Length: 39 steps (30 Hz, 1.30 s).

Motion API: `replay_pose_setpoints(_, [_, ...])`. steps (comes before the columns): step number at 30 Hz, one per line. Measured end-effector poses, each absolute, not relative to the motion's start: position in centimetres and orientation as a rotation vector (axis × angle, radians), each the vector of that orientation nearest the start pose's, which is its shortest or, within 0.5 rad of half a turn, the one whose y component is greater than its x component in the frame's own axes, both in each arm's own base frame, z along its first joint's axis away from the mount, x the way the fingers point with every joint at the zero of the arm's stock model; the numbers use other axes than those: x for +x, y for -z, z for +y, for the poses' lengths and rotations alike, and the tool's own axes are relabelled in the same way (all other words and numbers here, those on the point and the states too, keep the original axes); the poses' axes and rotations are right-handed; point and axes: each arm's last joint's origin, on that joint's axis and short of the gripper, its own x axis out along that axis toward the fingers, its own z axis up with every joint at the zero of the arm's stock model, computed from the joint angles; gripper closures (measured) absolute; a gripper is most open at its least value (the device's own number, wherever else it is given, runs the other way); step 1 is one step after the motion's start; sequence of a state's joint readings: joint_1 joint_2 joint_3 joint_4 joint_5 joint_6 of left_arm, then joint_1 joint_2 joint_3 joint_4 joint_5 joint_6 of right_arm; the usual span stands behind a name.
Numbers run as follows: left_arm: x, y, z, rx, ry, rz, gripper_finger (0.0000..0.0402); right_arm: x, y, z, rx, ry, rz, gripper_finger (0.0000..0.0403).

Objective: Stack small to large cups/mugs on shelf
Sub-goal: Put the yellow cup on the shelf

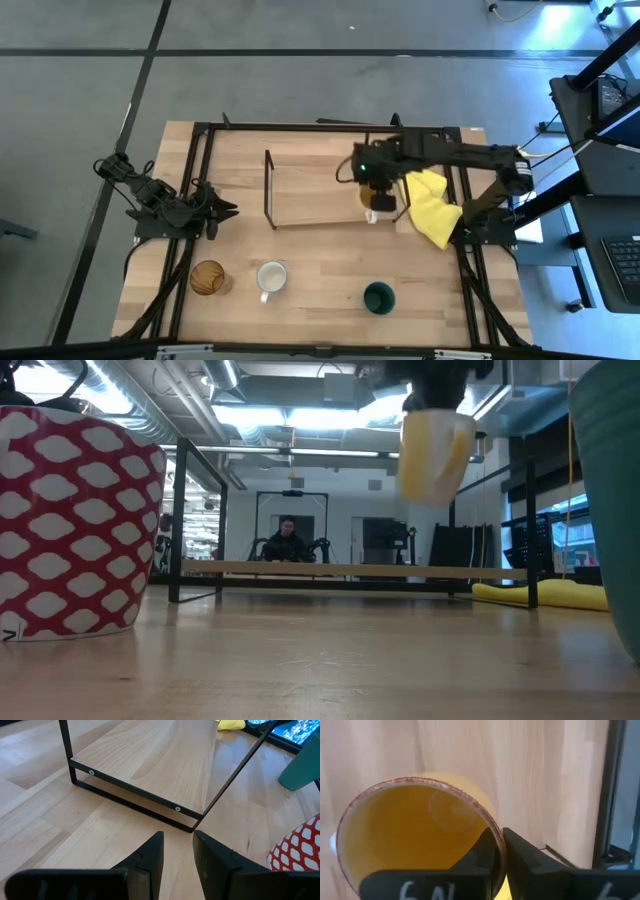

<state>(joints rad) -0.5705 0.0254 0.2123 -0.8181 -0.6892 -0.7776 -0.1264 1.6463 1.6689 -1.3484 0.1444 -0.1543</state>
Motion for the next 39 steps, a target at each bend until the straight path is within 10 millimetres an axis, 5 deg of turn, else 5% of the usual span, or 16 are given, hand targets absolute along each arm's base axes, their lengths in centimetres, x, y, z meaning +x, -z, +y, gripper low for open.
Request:
replay_pose_setpoints(6, [5.9, -16.2, -1.6, -0.388, -0.300, 0.429, 0.0303, 30.2, -33.1, -9.1, -0.082, 0.066, 1.344, 0.0381])
replay_pose_setpoints(12, [5.9, -16.2, -1.6, -0.388, -0.300, 0.429, 0.0303, 30.3, -31.6, -11.8, 0.016, 0.037, 1.378, 0.0374])
replay_pose_setpoints(24, [5.9, -16.2, -1.6, -0.388, -0.300, 0.429, 0.0303, 31.1, -28.4, -14.3, 0.047, 0.049, 1.496, 0.0372])
replay_pose_setpoints(39, [5.9, -16.2, -1.6, -0.388, -0.301, 0.428, 0.0303, 30.8, -28.1, -14.7, 0.130, 0.088, 1.535, 0.0372])
